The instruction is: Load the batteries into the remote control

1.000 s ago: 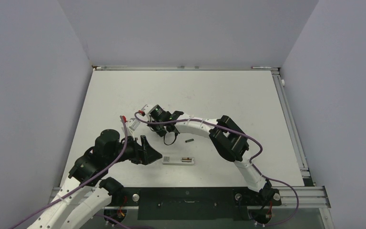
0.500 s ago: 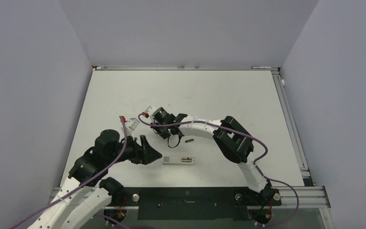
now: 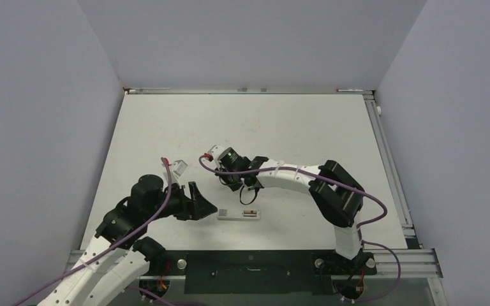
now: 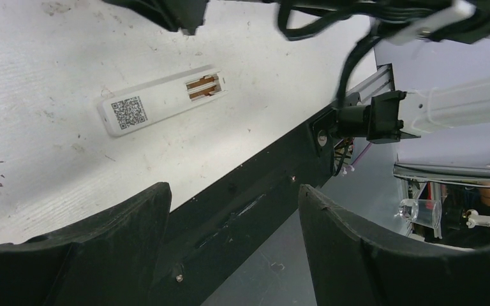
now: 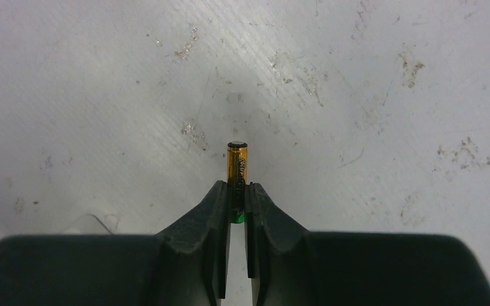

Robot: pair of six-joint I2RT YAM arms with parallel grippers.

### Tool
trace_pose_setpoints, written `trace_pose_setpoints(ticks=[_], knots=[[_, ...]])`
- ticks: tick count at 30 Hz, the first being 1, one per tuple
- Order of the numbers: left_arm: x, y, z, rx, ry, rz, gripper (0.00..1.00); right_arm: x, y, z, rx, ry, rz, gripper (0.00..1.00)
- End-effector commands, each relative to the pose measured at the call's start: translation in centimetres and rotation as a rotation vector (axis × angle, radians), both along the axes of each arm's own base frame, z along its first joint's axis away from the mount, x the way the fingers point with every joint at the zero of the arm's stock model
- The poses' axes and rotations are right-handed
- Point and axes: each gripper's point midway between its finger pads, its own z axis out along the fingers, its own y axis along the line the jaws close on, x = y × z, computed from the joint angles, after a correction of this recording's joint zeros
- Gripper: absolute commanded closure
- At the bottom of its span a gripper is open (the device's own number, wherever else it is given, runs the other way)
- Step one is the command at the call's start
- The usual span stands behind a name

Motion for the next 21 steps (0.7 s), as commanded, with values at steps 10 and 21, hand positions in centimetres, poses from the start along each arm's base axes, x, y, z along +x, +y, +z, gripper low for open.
trace_pose_setpoints(ticks=[10, 21], knots=[[1.6, -0.8, -1.6, -0.031, 0.050, 0.062, 0.31, -1.9, -4.4, 6.6, 0.070, -0.099, -0.039, 0.91], [3.1, -1.2, -5.3, 0.028, 0.126, 0.102, 0.31, -5.1, -8.9, 7.1, 0.031, -0.114, 0.012, 0.91]])
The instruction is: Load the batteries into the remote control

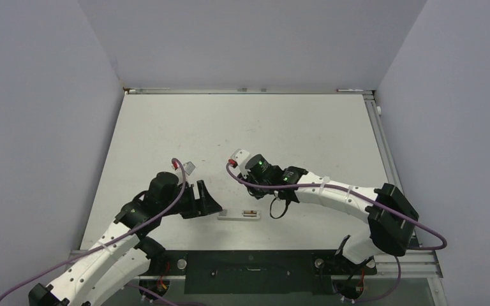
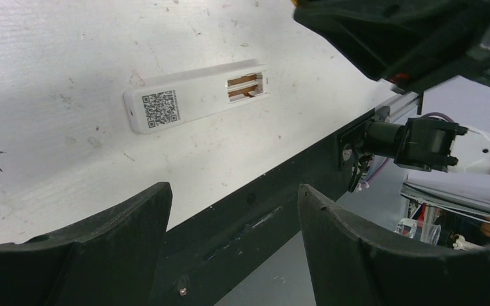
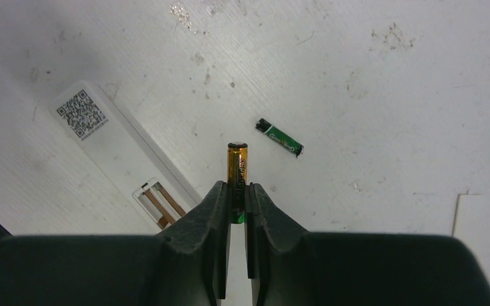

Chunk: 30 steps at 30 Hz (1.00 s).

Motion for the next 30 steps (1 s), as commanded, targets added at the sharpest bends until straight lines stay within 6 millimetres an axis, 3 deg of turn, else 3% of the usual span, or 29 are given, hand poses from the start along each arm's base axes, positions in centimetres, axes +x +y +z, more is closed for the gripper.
trace_pose_setpoints(ticks=[1, 16, 30], knots=[[1.7, -0.6, -0.2, -0.014, -0.029, 0.027, 0.31, -1.0, -1.6, 0.8, -0.020, -0.038, 0.030, 0.91], [2.3, -0.7, -4.4, 0.037, 0.040, 0.049, 0.33, -5.1, -4.1, -0.2, -0.184, -0.037, 0.247, 0.91], [2.4, -0.9, -6.9, 0.061, 0.076, 0.040, 0.36, -6.8, -3.5, -1.9, -0.294, -0.013, 0.363, 0.91]])
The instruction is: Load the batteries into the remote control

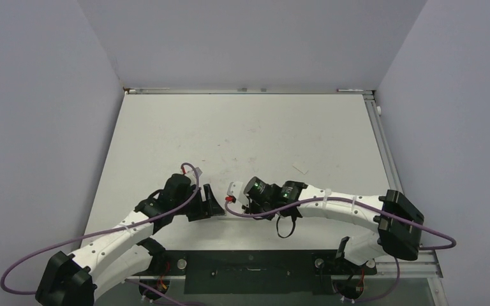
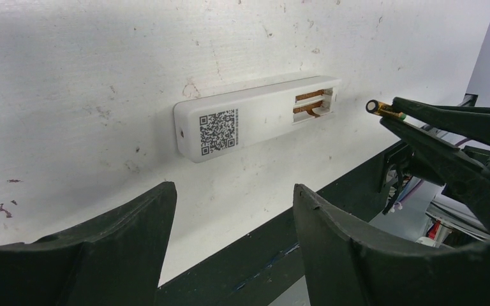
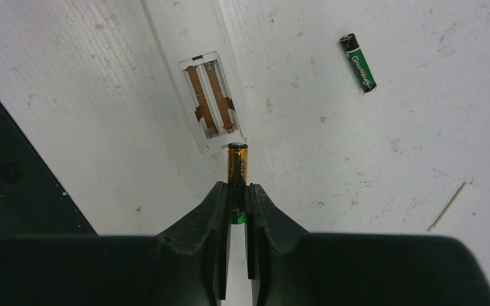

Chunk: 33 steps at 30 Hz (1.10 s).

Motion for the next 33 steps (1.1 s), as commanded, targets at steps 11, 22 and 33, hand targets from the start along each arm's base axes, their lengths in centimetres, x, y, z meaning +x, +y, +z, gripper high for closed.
trace_pose_setpoints(ticks=[11, 22, 33], knots=[[0.9, -0.6, -1.6, -0.014, -0.007, 0.000, 0.40, 0.0, 1.5, -0.5, -0.047, 0.000, 0.066, 0.91], [1.0, -0.8, -2.4, -0.006, 0.009, -0.006, 0.43, 0.2, 2.4, -1.1, -0.070, 0.012, 0.074, 0.91], [1.0, -1.0, -2.6, -0.004, 0.014, -0.016, 0.44, 0.6, 3.1, -1.8, -0.089, 0.016, 0.085, 0.91]])
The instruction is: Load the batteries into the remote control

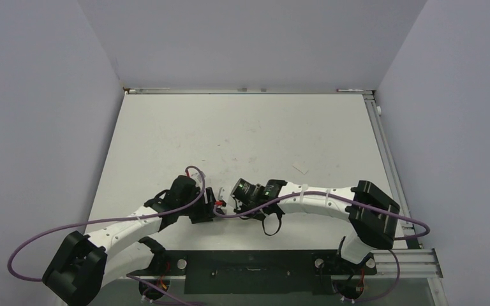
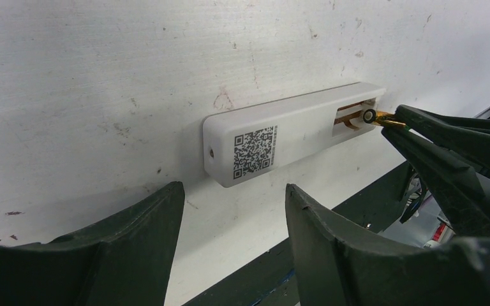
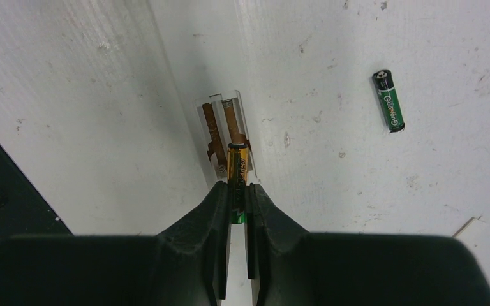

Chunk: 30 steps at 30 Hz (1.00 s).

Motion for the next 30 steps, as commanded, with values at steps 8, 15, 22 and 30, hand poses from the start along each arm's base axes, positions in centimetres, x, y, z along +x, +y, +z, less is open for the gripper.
trace_pose_setpoints(ticks=[8, 15, 22, 30], knots=[[0.8, -0.7, 0.8, -0.039, -0.044, -0.017, 0.44, 0.8, 1.7, 0.5, 0.014, -0.018, 0.019, 0.91], [0.8, -0.8, 0.9, -0.042, -0.044, -0.020, 0.44, 0.4, 2.1, 0.2, 0.017, 0.005, 0.031, 0.90], [0.8, -0.8, 0.9, -0.042, -0.044, -0.020, 0.44, 0.3, 2.2, 0.0, 0.014, 0.018, 0.040, 0.89], [0.8, -0.8, 1.0, -0.043, -0.045, -0.021, 0.44, 0.6, 2.3, -0.1, 0.011, 0.005, 0.028, 0.88]])
